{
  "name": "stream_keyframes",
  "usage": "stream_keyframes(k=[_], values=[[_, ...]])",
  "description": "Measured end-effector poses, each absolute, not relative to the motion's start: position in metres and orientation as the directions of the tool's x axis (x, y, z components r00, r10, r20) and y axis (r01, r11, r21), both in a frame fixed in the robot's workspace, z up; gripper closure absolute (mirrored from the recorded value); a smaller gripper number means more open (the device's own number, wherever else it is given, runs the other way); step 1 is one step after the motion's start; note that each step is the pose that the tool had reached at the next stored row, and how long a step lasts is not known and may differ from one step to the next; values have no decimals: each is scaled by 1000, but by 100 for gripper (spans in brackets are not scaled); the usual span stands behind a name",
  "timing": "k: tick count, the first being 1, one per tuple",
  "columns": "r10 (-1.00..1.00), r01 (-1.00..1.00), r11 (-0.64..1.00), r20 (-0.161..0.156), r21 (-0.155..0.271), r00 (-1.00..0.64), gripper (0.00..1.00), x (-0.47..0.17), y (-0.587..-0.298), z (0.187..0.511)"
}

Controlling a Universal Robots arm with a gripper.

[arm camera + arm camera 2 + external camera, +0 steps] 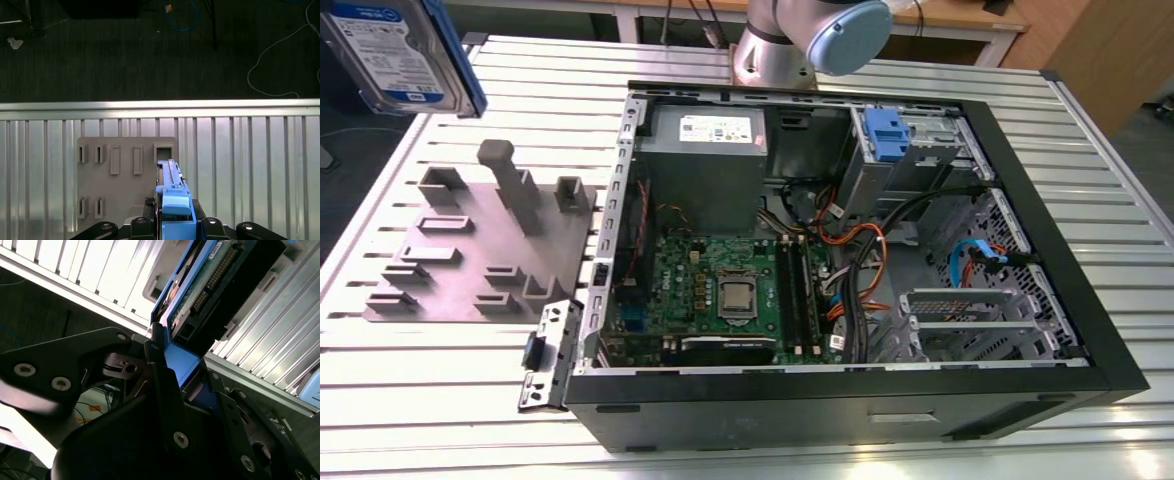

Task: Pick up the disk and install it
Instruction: 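Pick up the disk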

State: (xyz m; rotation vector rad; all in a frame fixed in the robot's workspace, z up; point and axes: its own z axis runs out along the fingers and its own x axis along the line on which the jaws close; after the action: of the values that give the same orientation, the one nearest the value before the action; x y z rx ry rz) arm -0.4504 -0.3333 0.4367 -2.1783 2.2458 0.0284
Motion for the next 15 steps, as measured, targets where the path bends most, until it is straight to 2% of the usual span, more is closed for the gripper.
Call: stream_keyframes(k=[15], values=[[-999,-1000,30,-14,4,-31,63,-450,-333,443]])
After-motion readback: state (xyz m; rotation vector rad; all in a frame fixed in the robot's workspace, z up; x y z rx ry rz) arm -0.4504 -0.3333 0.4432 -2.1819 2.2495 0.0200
